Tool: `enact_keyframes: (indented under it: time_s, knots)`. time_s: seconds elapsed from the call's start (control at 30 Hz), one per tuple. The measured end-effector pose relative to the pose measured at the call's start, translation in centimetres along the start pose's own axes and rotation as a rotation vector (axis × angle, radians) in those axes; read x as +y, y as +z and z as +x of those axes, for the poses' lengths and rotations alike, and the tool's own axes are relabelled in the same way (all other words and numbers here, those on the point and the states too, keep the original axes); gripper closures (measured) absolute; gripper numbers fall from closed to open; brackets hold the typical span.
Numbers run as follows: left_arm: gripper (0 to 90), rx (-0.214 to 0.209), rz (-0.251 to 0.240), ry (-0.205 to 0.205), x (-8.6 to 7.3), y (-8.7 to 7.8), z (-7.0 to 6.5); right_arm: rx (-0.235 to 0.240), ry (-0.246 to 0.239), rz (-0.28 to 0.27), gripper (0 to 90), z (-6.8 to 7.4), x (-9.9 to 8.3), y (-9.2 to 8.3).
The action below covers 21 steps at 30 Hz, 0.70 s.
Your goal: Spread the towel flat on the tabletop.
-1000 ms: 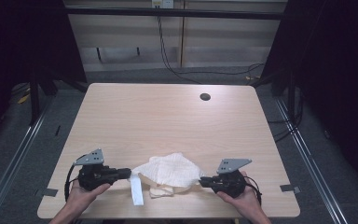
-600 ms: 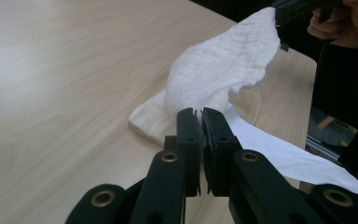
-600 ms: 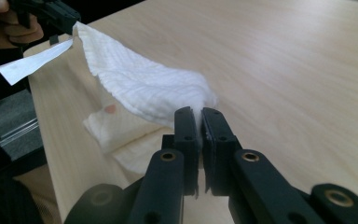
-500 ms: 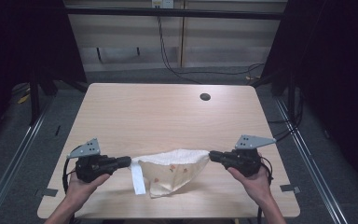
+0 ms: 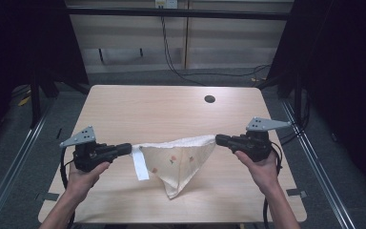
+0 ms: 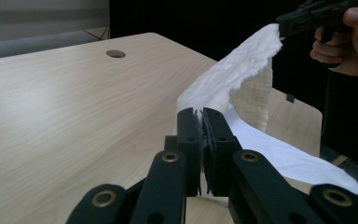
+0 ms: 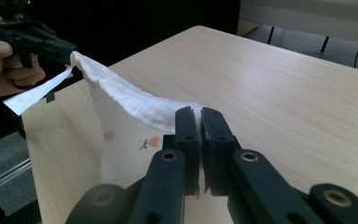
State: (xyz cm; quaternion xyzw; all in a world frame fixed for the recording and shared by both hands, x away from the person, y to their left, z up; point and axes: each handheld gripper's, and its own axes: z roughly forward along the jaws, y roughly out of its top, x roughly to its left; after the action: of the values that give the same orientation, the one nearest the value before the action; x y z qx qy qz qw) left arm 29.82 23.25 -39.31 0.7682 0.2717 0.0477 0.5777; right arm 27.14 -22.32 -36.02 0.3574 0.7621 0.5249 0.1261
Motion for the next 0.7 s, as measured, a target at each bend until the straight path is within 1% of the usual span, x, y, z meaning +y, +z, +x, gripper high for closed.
enact_keyframes:
  time_s: [0.07,0.1,0.13,0.2,0.27,0.3,0.33,0.4,0.43,0.53,0.57,0.6,0.63,0.67,0.7]
  knots:
    - [86.6,0.002,-0.008,0.010,0.5,-0.3,0.0,-0.009,-0.013,0.001,86.1,0.1,0.6,0.0]
    - [86.6,0.000,-0.018,0.015,0.8,-0.5,-0.1,-0.010,-0.024,-0.008,86.1,0.1,1.2,-0.3]
    - [86.6,0.001,-0.020,0.023,1.1,-0.8,-0.2,-0.010,-0.024,-0.008,86.1,0.1,1.2,-0.3]
    - [86.7,-0.005,-0.033,0.047,1.9,-1.5,-0.4,-0.015,-0.036,-0.013,86.1,0.3,2.0,-0.8]
    - [86.7,-0.006,-0.034,0.051,2.2,-1.7,-0.6,-0.018,-0.040,-0.014,86.1,0.4,2.2,-1.0]
    - [86.7,-0.011,-0.037,0.060,2.6,-2.0,-1.0,-0.024,-0.051,-0.015,86.3,0.6,2.6,-1.3]
    - [86.7,-0.011,-0.037,0.060,2.6,-2.0,-1.0,-0.026,-0.059,-0.017,86.3,0.8,2.8,-1.5]
    - [86.7,-0.025,-0.041,0.072,3.0,-2.2,-1.4,-0.028,-0.062,-0.022,86.3,1.0,3.0,-1.7]
    - [86.7,-0.036,-0.047,0.076,3.3,-2.5,-1.6,-0.029,-0.074,-0.031,86.4,1.3,3.3,-2.2]
    - [86.7,-0.033,-0.051,0.083,3.5,-2.8,-1.8,-0.030,-0.090,-0.043,86.3,1.8,3.6,-2.9]
    - [86.7,-0.034,-0.053,0.085,3.6,-3.0,-1.9,-0.030,-0.090,-0.043,86.3,1.8,3.6,-2.9]
    - [86.8,-0.035,-0.053,0.089,3.6,-3.3,-2.2,-0.025,-0.097,-0.052,86.3,2.3,3.7,-3.5]
    - [86.7,-0.032,-0.037,0.112,3.4,-3.7,-2.8,-0.025,-0.107,-0.053,86.3,2.6,3.7,-3.7]
    - [86.8,-0.032,-0.037,0.112,3.4,-3.7,-2.8,-0.025,-0.107,-0.053,86.3,2.6,3.7,-3.7]
    - [86.8,-0.039,-0.044,0.118,3.3,-4.4,-3.4,-0.021,-0.124,-0.049,86.3,3.5,3.7,-4.1]
